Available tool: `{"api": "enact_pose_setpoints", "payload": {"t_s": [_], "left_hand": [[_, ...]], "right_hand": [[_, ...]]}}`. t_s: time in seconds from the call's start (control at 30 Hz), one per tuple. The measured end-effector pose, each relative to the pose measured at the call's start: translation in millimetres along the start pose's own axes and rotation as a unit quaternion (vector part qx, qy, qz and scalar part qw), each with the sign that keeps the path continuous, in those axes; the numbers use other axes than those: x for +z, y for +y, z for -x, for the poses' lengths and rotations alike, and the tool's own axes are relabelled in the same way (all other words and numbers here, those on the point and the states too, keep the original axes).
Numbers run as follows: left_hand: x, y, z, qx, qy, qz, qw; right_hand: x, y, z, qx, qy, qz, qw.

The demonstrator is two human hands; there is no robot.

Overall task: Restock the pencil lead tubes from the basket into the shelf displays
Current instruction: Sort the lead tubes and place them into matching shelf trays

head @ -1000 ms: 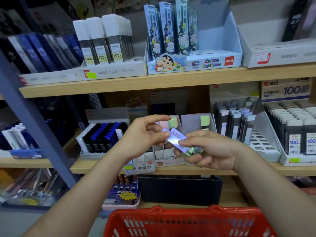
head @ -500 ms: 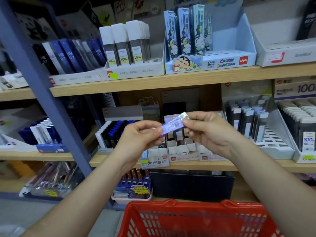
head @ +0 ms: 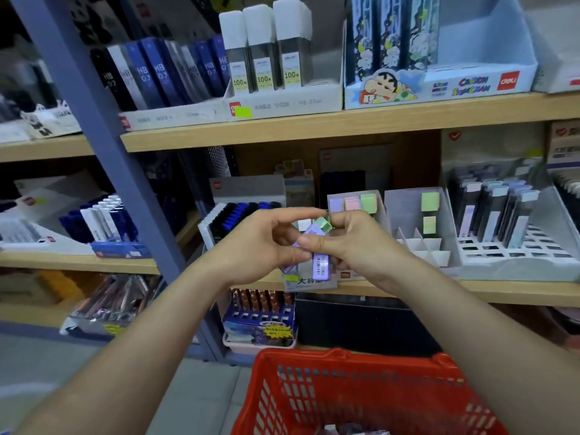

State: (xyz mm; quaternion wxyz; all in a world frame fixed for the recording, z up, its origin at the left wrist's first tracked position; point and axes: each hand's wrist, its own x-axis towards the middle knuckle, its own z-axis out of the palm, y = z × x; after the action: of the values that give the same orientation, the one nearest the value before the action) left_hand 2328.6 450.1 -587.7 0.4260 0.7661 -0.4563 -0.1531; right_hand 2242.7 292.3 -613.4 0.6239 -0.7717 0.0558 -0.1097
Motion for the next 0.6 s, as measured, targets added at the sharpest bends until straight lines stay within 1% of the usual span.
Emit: {"api": "enact_pose_setpoints", "payload": {"t_s": [0.03, 0.1, 0.2, 0.3, 0.37, 0.5, 0.6], "left_hand": [[-1, -1, -1, 0.002, 0.014, -0.01, 1.0], [-5, -8, -3, 0.002, 0.071, 0.004, 0.997], [-14, -24, -3, -0.017, 0.15, 0.079, 0.985], [-14, -40, -4, -0.036, 0.19, 0.174, 0.966], [-9, -48, -6, -0.044, 0.216, 0.21, 0.953], [-2, -54, -13, -0.039, 0.263, 0.201, 0.943], [6, -51, -18, -0.022, 0.257, 0.2, 0.945]], "right_hand": [[2, 0, -2, 0.004, -0.004, -0.003, 1.0], [0, 2, -7, 0.015, 0.003, -0.025, 1.0], [-14, 5, -13, 0.038, 0.042, -0.035, 0.998], [-24, 13, -16, 0.033, 0.061, -0.027, 0.997], [-23, 19, -17, 0.026, 0.096, -0.019, 0.995], [-17, 29, -25, 0.011, 0.142, -0.004, 0.99], [-10, 33, -27, -0.007, 0.165, 0.032, 0.986]]}}
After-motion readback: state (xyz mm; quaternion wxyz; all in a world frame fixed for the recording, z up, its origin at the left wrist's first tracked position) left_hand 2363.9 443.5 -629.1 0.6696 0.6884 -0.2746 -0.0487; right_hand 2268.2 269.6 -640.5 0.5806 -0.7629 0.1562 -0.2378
